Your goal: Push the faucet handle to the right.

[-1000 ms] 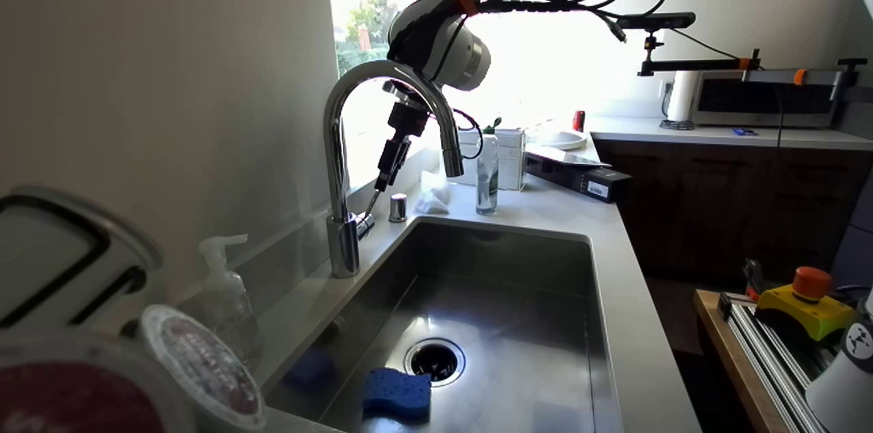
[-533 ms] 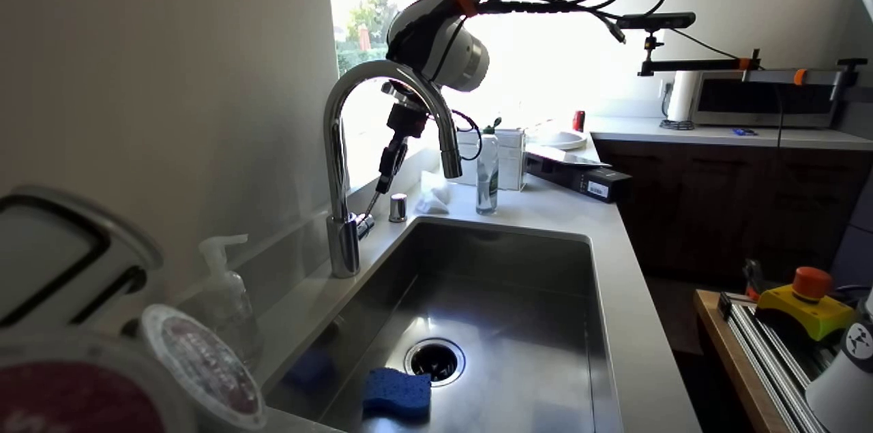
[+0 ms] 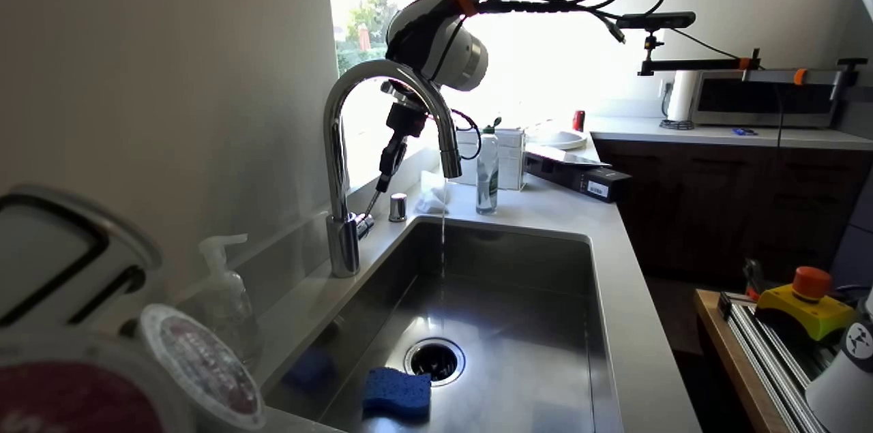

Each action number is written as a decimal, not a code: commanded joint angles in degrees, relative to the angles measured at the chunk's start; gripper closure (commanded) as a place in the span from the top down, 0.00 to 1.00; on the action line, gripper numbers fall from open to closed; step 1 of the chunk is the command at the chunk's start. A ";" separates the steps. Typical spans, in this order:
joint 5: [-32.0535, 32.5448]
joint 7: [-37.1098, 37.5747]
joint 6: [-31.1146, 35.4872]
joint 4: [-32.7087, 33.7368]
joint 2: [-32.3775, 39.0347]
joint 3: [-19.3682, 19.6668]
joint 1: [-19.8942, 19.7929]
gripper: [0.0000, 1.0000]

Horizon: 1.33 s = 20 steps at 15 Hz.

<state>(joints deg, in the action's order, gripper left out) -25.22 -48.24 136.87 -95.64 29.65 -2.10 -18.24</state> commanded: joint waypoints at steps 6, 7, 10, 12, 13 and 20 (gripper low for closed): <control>0.73 0.03 -1.63 1.41 0.70 -0.82 -0.61 0.62; 0.83 0.18 -1.56 1.56 0.90 -0.76 -0.54 0.69; 0.43 0.07 -0.85 1.77 1.65 -1.06 -0.47 0.65; 0.22 -0.12 -0.75 1.73 1.86 -1.36 -0.50 0.52; 0.10 -0.15 -1.01 1.82 1.91 -1.53 -0.56 0.31; 0.31 -0.13 -0.74 2.37 2.49 -1.73 -0.92 0.00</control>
<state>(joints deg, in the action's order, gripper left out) -25.31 -48.25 136.87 -94.56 30.51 -3.17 -18.75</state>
